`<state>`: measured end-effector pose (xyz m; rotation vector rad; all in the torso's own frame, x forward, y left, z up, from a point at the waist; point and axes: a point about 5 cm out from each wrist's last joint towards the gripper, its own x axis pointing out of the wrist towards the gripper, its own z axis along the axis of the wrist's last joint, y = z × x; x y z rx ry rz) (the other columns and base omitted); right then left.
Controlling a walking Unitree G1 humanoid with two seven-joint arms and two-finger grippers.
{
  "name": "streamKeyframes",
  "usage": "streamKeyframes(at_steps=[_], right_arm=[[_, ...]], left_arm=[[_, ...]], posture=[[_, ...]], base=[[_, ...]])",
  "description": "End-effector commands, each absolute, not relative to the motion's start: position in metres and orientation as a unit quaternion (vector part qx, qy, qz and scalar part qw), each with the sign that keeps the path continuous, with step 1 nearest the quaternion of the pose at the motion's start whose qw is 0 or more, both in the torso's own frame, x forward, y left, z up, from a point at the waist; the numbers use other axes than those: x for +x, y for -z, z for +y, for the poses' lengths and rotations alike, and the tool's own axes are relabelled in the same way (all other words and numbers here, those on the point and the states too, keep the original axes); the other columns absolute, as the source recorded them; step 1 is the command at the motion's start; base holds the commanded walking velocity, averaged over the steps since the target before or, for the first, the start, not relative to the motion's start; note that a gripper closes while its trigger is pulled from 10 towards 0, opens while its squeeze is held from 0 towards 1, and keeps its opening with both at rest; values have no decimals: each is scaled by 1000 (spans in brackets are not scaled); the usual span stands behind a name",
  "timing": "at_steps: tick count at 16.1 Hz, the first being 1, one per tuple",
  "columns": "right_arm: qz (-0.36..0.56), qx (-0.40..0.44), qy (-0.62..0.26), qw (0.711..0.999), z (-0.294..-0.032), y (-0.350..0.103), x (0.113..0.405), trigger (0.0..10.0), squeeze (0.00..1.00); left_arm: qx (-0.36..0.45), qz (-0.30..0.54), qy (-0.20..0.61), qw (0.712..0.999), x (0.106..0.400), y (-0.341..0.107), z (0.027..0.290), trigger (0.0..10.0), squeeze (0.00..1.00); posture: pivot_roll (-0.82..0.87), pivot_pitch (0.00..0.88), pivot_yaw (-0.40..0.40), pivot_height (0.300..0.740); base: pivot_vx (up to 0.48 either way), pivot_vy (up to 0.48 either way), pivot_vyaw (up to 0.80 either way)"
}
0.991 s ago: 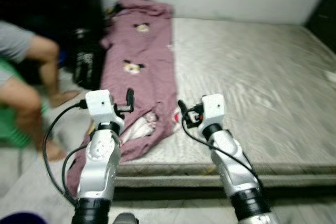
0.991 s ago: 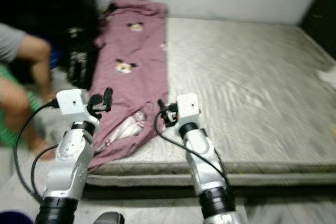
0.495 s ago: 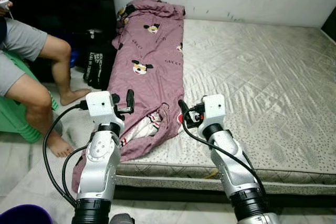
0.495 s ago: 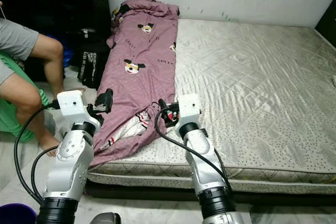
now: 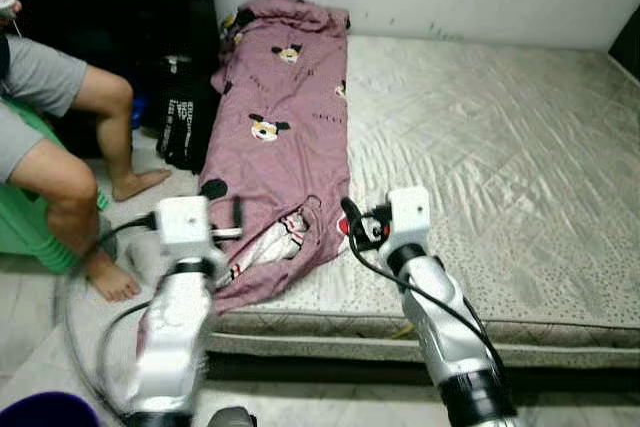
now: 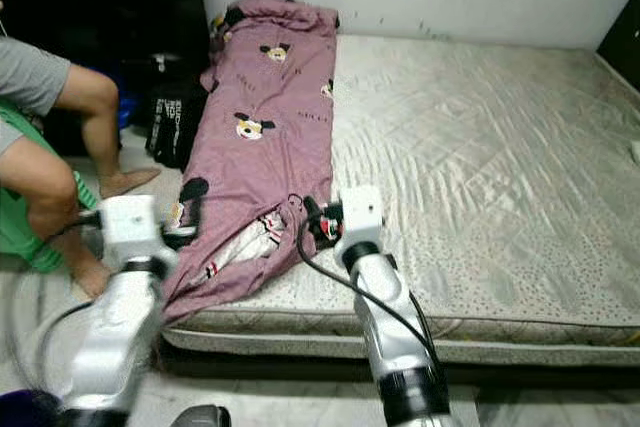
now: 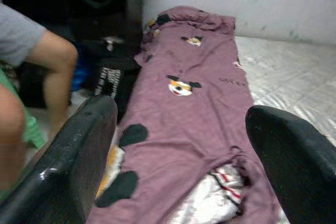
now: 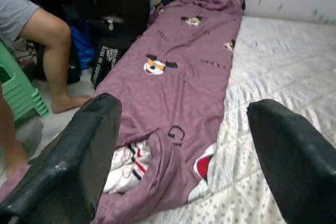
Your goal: Clean up the room
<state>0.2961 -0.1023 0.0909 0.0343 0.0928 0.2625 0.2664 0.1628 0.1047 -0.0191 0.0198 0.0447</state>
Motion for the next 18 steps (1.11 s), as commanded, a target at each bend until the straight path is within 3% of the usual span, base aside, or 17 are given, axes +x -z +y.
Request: streamKeyframes(at_steps=[1,5,11,18], right_arm=[[35,21,-121,992,-105,-98,296,10000,0],[37,24,-91,995,-119,-100,291,10000,0],[45,18,-92,995,-121,-100,292,10000,0],[44,12,-95,994,-120,-101,295,10000,0]], left_arm=[[-9,4,-11,1000,262,-109,170,10000,0],[18,42,-43,998,241,-97,201,10000,0],[-12,16,-7,1000,254,-107,178,10000,0],[-24,8,1,1000,258,-110,174,10000,0]], posture=[[83,59,-38,740],[81,85,-38,740],[66,85,-44,740],[62,74,-46,740]], base=[[0,0,0],[0,0,0],[0,0,0],[298,0,-140]])
